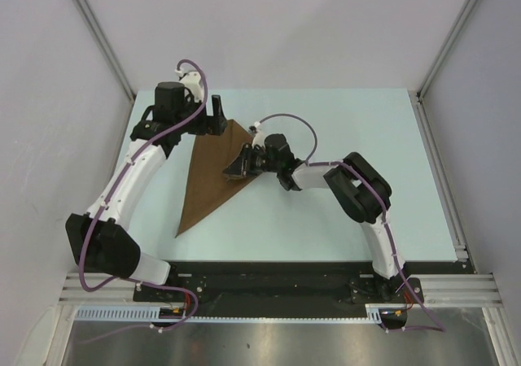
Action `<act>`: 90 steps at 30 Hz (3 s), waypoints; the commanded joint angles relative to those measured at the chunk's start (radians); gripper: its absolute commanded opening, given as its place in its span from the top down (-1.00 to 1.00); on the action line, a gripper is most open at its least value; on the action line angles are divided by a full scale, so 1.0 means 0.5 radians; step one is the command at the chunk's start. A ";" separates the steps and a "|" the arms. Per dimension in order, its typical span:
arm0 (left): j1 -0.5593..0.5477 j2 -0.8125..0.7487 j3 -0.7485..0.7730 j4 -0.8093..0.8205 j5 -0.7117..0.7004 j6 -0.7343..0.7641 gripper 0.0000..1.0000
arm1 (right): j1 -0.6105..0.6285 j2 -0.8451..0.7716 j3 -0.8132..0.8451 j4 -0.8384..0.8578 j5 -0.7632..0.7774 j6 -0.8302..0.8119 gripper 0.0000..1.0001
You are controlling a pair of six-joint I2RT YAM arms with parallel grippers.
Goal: Fold the napkin, place the utensils inside, and roll it up
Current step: Fold the napkin
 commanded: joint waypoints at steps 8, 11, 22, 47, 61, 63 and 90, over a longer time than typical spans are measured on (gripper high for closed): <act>0.252 -0.368 -0.092 0.120 0.143 -0.065 -0.98 | 0.101 -0.304 0.120 -0.510 -0.118 -0.759 -0.42; 0.439 -0.601 -0.294 0.206 0.070 -0.105 -1.00 | 0.187 -0.421 0.175 -0.949 0.074 -1.338 -0.43; 0.737 -0.731 -0.601 0.194 -0.418 -0.022 -0.99 | 0.896 -0.194 0.329 -0.862 0.820 -2.235 -0.45; 1.081 -0.657 -0.718 0.396 0.211 -0.304 -1.00 | 1.200 0.303 0.359 -0.272 1.263 -2.963 -0.28; 1.093 -0.623 -0.727 0.421 0.312 -0.344 -0.99 | 1.209 0.404 0.436 -0.324 1.045 -2.923 0.01; 1.096 -0.623 -0.730 0.421 0.318 -0.350 -0.99 | 1.206 0.447 0.494 -0.346 1.051 -2.907 0.05; 1.188 -0.611 -0.743 0.433 0.343 -0.362 -0.99 | 0.820 -0.144 0.314 -0.134 1.161 -1.819 1.00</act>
